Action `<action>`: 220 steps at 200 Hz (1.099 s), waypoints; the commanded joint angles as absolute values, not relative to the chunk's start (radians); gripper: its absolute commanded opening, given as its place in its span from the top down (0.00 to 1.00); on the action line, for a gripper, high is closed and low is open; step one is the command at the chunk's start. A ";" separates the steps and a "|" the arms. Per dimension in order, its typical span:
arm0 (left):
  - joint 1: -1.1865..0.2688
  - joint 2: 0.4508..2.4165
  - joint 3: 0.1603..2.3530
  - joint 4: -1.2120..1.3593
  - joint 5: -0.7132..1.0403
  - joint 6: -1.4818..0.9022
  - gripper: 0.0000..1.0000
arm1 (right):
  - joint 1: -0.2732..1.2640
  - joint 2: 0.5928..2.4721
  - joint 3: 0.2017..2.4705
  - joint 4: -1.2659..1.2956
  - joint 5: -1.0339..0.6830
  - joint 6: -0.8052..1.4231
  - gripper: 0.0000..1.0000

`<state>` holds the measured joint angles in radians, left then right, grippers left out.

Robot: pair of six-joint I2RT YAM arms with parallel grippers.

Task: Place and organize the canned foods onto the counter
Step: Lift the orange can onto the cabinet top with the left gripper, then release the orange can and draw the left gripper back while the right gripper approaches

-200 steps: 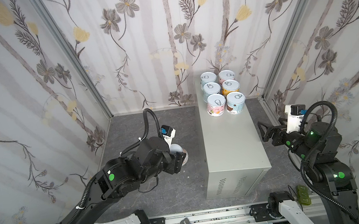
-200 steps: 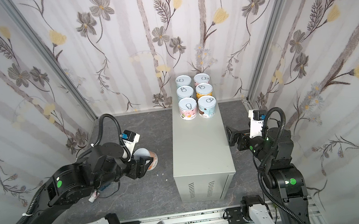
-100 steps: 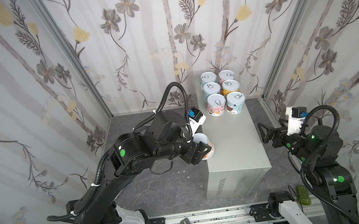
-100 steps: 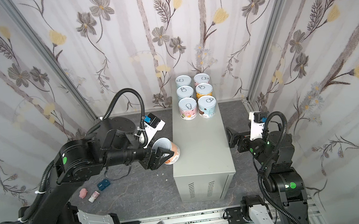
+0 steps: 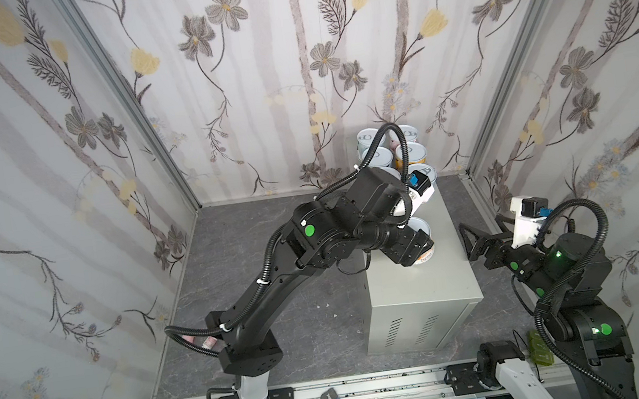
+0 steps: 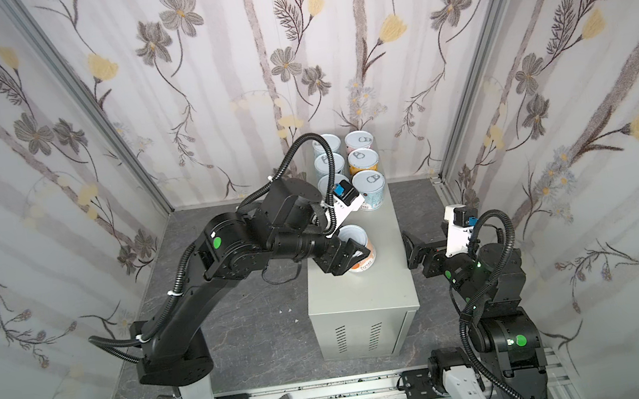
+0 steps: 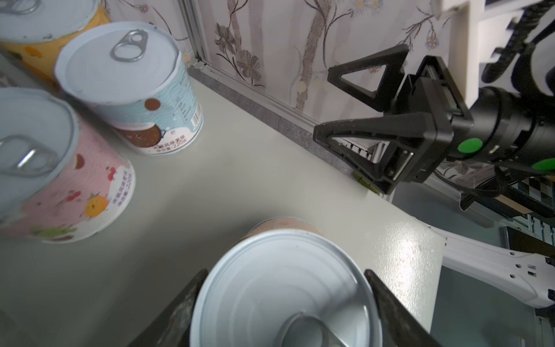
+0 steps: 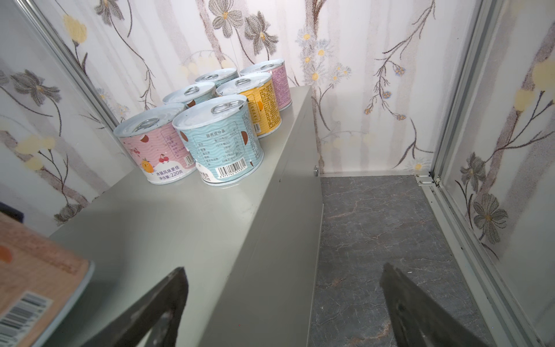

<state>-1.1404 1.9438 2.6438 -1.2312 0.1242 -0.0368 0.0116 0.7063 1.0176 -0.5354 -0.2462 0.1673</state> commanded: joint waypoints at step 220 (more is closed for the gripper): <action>-0.947 1.416 1.981 -0.735 0.190 -0.130 0.00 | 0.018 0.560 0.953 -0.369 -0.650 0.036 0.00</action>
<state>-0.9829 1.5181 2.0968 -0.8551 0.1909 -0.0914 0.0124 0.5312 0.9360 -0.3996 -0.5999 0.0692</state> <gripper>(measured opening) 0.997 0.996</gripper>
